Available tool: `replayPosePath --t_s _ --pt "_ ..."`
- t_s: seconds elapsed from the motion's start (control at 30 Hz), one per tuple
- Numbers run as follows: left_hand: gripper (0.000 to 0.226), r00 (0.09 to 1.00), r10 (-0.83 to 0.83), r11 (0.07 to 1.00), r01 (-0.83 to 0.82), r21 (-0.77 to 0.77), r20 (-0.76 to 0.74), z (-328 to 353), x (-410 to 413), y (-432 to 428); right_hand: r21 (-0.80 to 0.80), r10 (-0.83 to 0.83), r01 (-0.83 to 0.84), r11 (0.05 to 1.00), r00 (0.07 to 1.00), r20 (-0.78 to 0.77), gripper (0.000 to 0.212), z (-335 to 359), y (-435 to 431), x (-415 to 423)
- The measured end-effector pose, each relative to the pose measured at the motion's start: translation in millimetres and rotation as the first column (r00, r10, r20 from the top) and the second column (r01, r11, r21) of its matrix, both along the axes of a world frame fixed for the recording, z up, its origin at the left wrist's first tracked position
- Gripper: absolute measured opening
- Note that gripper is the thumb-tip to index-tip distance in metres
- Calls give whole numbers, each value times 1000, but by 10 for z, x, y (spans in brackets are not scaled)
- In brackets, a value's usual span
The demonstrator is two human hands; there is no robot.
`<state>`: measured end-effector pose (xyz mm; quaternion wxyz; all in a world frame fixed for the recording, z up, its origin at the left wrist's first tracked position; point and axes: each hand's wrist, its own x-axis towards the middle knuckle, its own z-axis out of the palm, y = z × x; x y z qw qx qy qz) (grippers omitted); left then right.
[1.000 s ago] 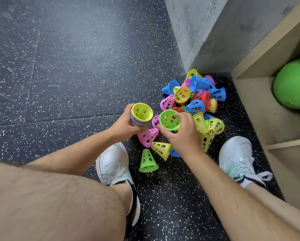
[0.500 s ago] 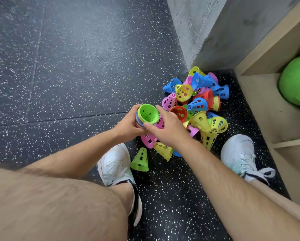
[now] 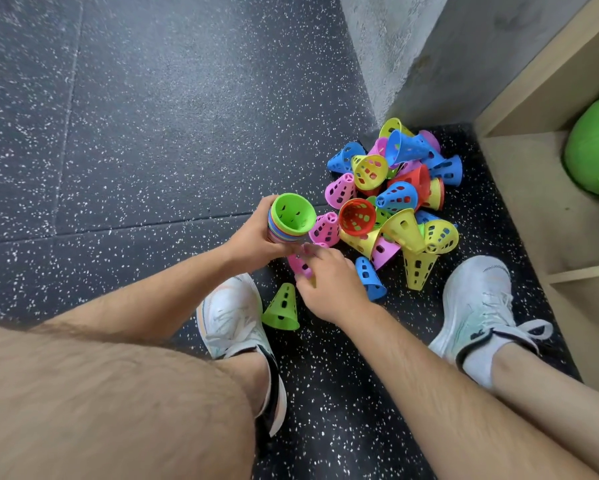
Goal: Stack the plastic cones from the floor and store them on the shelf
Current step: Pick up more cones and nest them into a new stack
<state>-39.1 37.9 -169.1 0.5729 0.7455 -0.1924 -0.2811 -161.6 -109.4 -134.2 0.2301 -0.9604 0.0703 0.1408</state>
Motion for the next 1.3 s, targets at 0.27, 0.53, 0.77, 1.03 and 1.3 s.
replayPosePath --t_s 0.27,0.53,0.77,1.03,1.3 --pt "83 1000 3 999 -3 44 2 -46 56 6 148 -324 300 942 930 175 64 105 -301 6" --pt "85 999 -17 997 14 70 36 -23 47 -12 374 -543 399 837 692 476 60 557 -413 175" --pt "79 1000 -20 1000 19 15 17 5 3 -35 209 -289 230 950 902 321 70 551 -249 366" --pt "84 999 -24 999 23 36 37 1 -6 3 424 -399 284 860 891 215 51 327 -78 -12" --pt "84 999 -25 999 24 40 24 36 -20 16 304 -106 70 950 989 103 43 -129 191 -618"
